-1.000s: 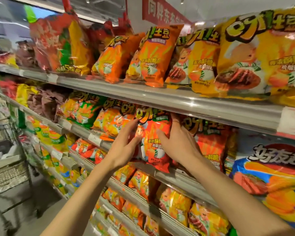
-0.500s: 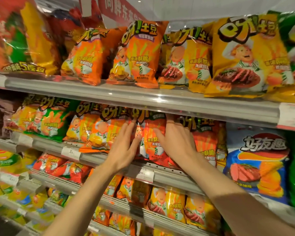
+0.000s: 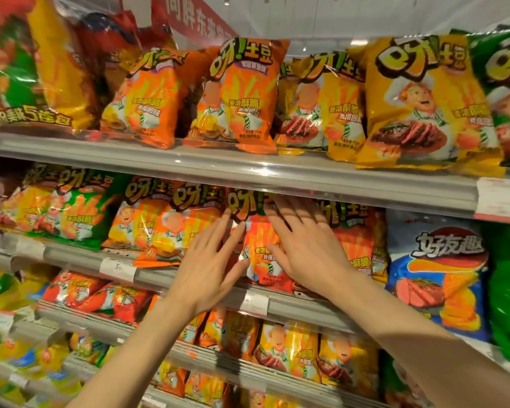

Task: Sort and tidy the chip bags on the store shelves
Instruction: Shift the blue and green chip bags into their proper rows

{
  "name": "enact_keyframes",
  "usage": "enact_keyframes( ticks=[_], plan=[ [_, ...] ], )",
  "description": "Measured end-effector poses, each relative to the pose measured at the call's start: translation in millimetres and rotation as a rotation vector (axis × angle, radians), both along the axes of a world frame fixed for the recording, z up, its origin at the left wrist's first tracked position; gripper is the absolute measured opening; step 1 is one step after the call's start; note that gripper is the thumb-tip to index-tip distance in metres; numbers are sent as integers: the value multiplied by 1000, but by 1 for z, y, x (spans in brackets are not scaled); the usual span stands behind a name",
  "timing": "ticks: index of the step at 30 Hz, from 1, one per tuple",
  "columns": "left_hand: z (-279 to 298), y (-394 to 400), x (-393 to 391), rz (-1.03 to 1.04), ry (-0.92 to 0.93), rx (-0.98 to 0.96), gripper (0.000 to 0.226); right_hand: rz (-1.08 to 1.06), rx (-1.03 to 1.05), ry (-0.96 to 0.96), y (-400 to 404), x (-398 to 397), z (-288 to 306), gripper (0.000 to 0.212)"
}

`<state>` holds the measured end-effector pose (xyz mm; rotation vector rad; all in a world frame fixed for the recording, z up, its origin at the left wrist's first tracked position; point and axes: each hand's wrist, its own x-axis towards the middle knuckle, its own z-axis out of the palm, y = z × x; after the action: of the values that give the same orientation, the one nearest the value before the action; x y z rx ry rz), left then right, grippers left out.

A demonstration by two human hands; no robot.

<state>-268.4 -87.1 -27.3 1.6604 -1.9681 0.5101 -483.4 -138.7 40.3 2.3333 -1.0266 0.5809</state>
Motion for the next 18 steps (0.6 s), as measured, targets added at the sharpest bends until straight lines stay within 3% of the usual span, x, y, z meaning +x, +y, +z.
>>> enact_keyframes(
  ticks=[10,18],
  plan=[
    [-14,1,2,117,-60,40,71,-11,115,66,-14,4,-19,65],
    [4,23,-24,58,185,-97,69,-32,133,-116,10,-22,-10,66]
  ],
)
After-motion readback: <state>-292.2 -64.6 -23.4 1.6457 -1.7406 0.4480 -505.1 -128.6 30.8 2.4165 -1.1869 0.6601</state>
